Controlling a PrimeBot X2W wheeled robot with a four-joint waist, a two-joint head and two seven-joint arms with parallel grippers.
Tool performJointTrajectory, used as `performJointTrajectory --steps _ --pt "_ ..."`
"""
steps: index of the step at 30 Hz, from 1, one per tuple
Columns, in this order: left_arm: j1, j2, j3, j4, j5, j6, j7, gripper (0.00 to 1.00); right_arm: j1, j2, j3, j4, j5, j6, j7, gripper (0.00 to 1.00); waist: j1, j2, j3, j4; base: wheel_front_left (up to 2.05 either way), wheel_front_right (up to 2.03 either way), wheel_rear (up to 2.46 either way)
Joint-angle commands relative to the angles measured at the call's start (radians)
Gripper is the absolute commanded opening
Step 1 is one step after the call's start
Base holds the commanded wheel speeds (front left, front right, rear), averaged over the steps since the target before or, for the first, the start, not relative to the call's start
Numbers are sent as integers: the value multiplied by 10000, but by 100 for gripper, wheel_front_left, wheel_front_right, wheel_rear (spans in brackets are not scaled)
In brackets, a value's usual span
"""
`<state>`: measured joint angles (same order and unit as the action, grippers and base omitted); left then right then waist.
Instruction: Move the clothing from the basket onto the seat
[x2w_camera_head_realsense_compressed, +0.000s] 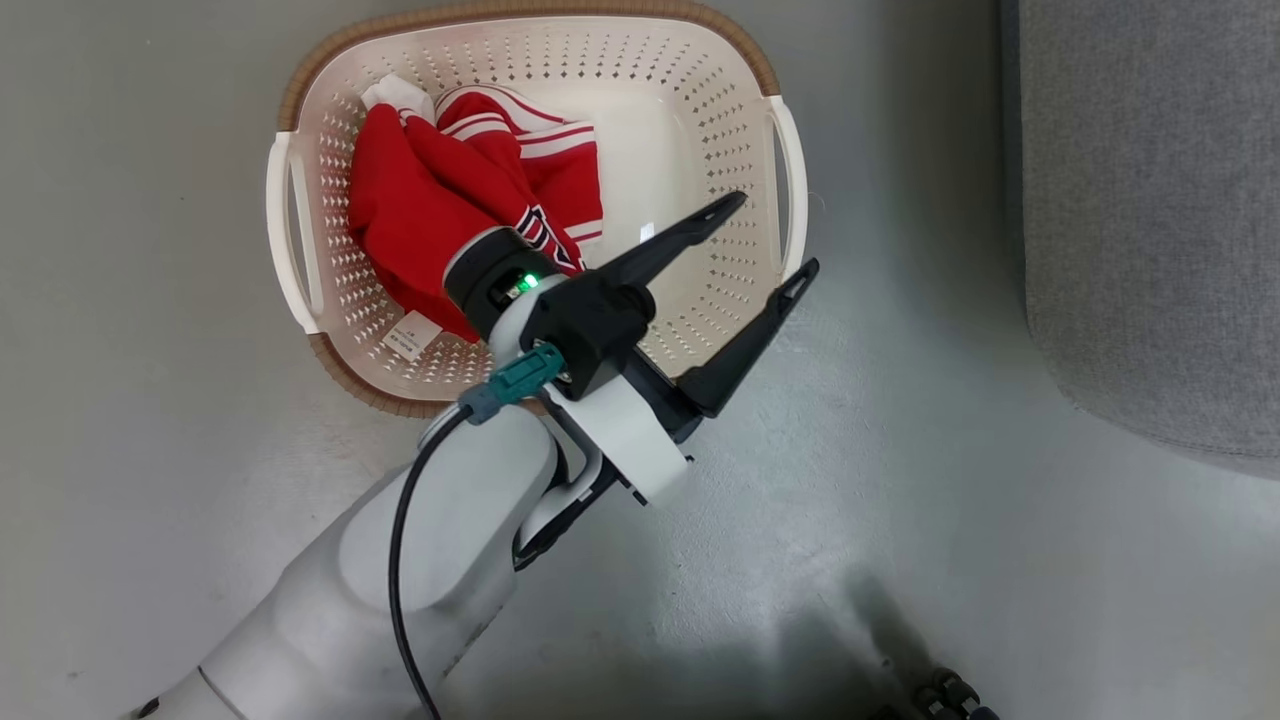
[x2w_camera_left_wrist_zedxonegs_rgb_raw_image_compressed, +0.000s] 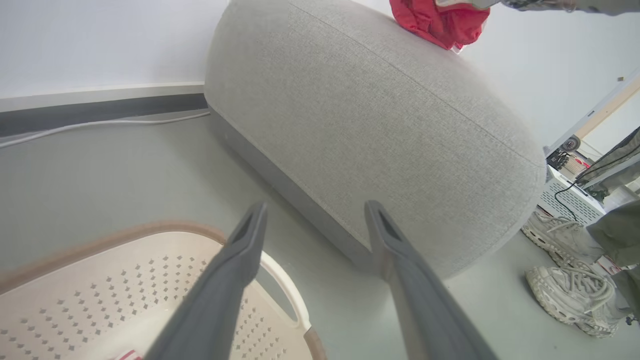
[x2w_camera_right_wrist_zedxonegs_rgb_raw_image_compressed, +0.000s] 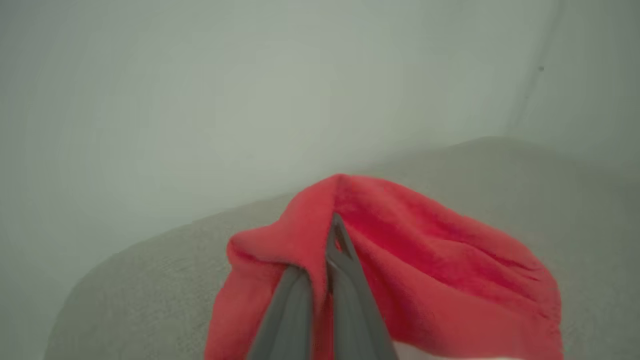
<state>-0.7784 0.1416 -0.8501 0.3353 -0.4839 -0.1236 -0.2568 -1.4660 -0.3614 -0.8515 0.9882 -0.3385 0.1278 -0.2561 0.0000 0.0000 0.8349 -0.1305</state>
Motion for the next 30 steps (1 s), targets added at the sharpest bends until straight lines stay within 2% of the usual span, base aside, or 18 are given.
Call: performJointTrajectory --steps 1,10,11,12,13,22,30 --pt "17 92 358 -235 89 -71 -49 100 143 93 499 -21 501 29 -54 0 0 0 -7 18 0 0 0" --pt "350 -25 711 -263 102 -71 -49 100 2240 597 2109 -708 2238 29 -55 0 0 0 -549 98 0 0 0" --pt "386 -48 731 -255 83 -71 -49 100 2480 616 2216 -819 2472 29 -55 20 0 0 -640 110 0 0 0" --pt "416 -65 753 -241 64 -71 -49 100 2705 642 2306 -937 2731 29 -56 56 0 0 -737 129 0 0 0" --pt "443 -87 806 -240 55 -71 -49 100 2934 671 2529 -1021 2934 29 -56 100 0 0 -831 150 0 0 0" --pt "1013 -265 1359 -123 -13 -71 -49 100 4841 728 4346 -1984 5071 29 -56 100 0 0 -2011 382 0 0 0" --pt "2027 -401 2594 125 216 -71 -49 100 6500 885 5817 -2811 6183 29 -56 100 0 0 -3538 575 0 0 0"
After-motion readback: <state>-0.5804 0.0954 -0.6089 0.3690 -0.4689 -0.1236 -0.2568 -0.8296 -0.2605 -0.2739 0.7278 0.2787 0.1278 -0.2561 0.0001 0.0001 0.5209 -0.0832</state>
